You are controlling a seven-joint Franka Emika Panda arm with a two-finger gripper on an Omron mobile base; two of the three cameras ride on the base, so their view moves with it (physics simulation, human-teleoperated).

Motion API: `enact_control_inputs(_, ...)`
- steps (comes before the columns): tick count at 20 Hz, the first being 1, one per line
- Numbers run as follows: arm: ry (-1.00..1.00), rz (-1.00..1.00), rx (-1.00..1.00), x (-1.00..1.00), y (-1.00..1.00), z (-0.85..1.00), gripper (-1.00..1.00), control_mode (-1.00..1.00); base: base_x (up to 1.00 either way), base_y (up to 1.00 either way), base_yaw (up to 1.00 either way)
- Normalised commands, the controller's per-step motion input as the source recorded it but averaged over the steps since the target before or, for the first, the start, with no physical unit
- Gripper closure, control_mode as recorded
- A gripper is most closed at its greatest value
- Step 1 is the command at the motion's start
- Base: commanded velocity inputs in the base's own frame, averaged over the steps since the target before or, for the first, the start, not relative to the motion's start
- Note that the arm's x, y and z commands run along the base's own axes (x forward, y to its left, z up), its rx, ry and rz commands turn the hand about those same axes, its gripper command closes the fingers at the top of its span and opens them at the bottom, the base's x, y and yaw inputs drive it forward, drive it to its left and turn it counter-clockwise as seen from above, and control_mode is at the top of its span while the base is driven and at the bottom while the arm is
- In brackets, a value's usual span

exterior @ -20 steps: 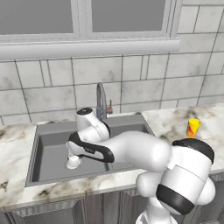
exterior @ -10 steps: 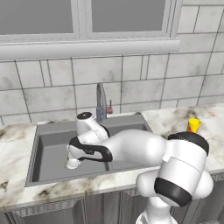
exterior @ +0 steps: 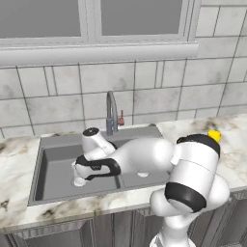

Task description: Move any existing items from the left basin to the right basin for drying. Then move the cup from the counter to the left basin of the sink for washing.

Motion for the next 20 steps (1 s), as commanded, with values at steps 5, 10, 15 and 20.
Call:
enact_control_inputs(5,0.0,0.0,-0.02,0.19,0.12,-0.17,-1.0,-1.0,0.0,0.0,0.0)
enact_control_inputs(10,0.0,0.0,-0.02,0.21,0.13,-0.12,-1.0,-1.0,0.0,0.0,0.0)
enact_control_inputs(15,0.0,0.0,-0.03,0.18,0.13,-0.08,-1.0,-1.0,0.0,0.0,0.0)
enact_control_inputs(20,0.0,0.0,-0.03,0.13,0.12,-0.13,-1.0,-1.0,0.0,0.0,0.0)
